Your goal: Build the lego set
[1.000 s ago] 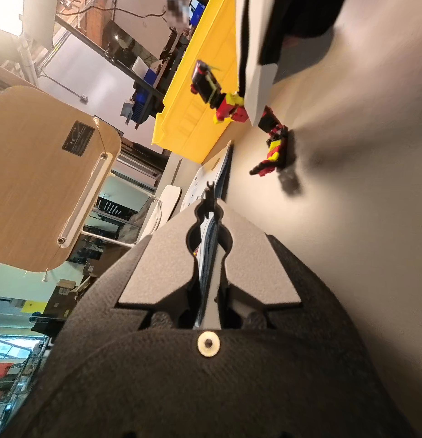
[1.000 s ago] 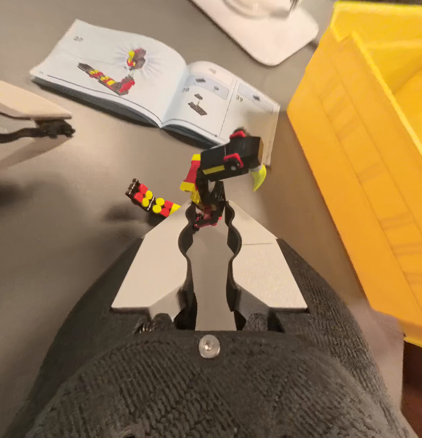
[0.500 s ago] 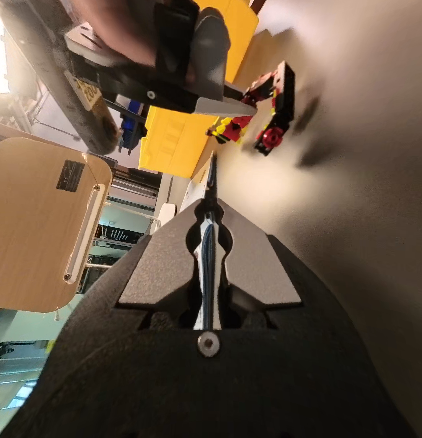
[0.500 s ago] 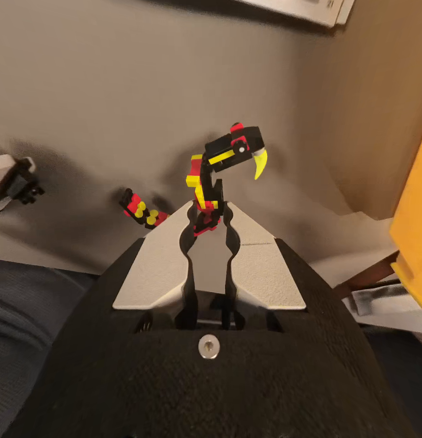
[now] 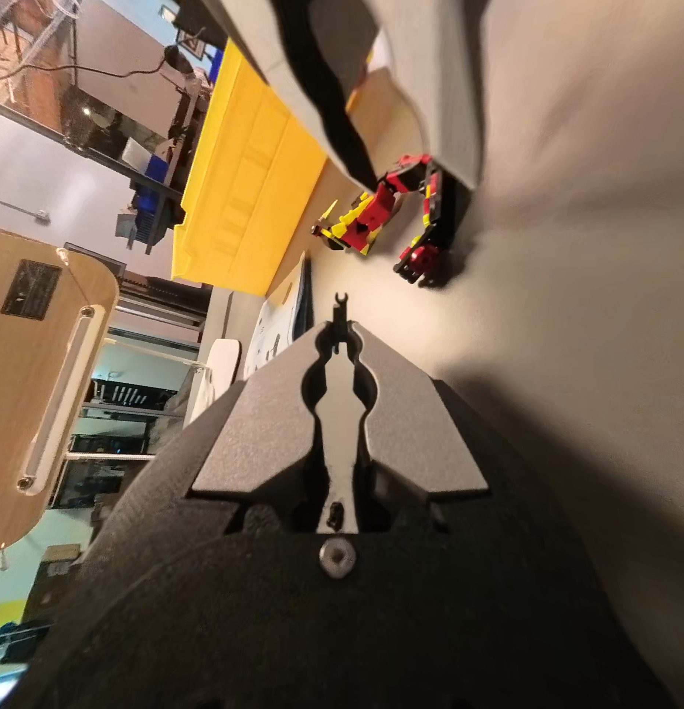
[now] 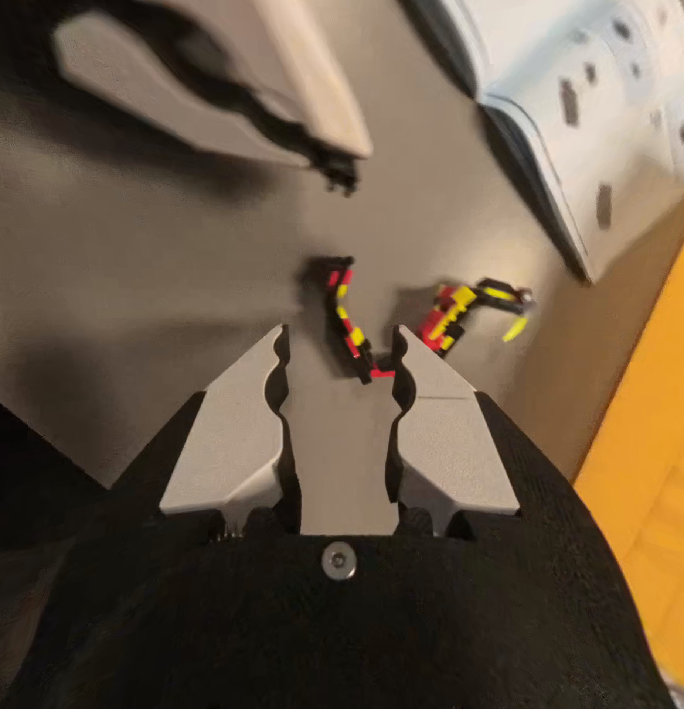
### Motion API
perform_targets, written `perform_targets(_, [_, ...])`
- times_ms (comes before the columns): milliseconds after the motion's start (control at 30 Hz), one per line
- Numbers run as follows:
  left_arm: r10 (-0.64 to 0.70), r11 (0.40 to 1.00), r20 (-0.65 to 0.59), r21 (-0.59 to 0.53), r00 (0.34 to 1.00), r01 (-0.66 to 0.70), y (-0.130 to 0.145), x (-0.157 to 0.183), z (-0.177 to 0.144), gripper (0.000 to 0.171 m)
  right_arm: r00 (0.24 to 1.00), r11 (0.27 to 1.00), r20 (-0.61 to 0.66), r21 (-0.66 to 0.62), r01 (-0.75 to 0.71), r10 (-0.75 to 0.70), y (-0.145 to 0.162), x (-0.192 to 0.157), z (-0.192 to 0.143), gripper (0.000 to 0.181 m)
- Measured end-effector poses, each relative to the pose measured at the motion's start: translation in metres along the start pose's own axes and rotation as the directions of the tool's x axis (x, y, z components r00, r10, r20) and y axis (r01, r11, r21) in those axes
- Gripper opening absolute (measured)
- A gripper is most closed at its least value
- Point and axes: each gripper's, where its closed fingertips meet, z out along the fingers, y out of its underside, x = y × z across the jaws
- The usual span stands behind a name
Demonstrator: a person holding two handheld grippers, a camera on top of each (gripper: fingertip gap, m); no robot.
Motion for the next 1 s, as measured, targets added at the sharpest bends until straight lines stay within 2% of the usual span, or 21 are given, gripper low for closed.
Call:
perform_targets(67, [0.0,1.0,-0.017,0.0,1.0,0.0,0.001,0.003,0.0,0.005,0.991,0.99,-0.006,-0.028,0.137,-0.137,0.009,-0.01,0.009,0.051])
perform_targets(100, [0.005,1.0,-0.026,0.0,1.0,-0.005,0.001,0.005,0.0,0.005,0.987,0.987,-0.01,-0.039,0.158,-0.158,0.012,-0.009,0.013,0.049])
perform_targets(300, [0.01,1.0,-0.067,-0.001,0.998,-0.01,0.002,0.012,0.001,0.005,0.987,1.0,0.164,0.026,-0.013,0.009,0.003,-0.009,0.028,0.036])
perform_targets(400, [-0.005,1.0,-0.077,-0.001,0.997,0.005,0.003,0.012,0.002,0.005,0.984,0.999,0.175,0.034,-0.036,0.03,-0.003,-0.007,0.03,0.02])
perform_targets(433, [-0.009,1.0,-0.081,-0.002,0.997,0.009,0.004,0.013,0.002,0.005,0.988,0.999,0.148,0.024,-0.044,0.04,-0.003,-0.003,0.031,0.012])
perform_targets(533, [-0.018,1.0,-0.096,-0.006,0.995,0.017,0.005,0.014,0.002,0.005,0.993,0.998,0.102,0.015,-0.066,0.064,-0.007,-0.002,0.032,0.009])
perform_targets(700, [-0.051,0.998,-0.117,-0.033,0.992,0.047,0.008,0.016,0.003,0.005,0.995,0.998,-0.085,0.042,0.055,-0.052,-0.019,0.0,0.029,0.008])
perform_targets(767, [-0.068,0.997,-0.12,-0.043,0.99,0.063,0.01,0.015,0.003,0.005,0.969,0.987,-0.191,0.015,0.161,-0.155,-0.022,0.002,0.026,0.008])
perform_targets(867, [-0.053,0.998,-0.125,-0.036,0.991,0.048,0.01,0.017,0.003,0.005,0.878,0.94,-0.339,-0.079,0.33,-0.337,-0.024,0.009,0.019,0.008])
perform_targets(933, [-0.002,1.0,-0.114,-0.021,0.993,0.0,0.009,0.018,0.002,0.005,0.837,0.925,-0.398,-0.104,0.366,-0.376,-0.025,0.013,0.014,0.008])
perform_targets(1000, [0.002,0.999,-0.121,-0.045,0.993,-0.007,0.01,0.02,0.002,0.005,0.832,0.929,-0.417,-0.108,0.354,-0.365,-0.02,0.015,0.012,0.008])
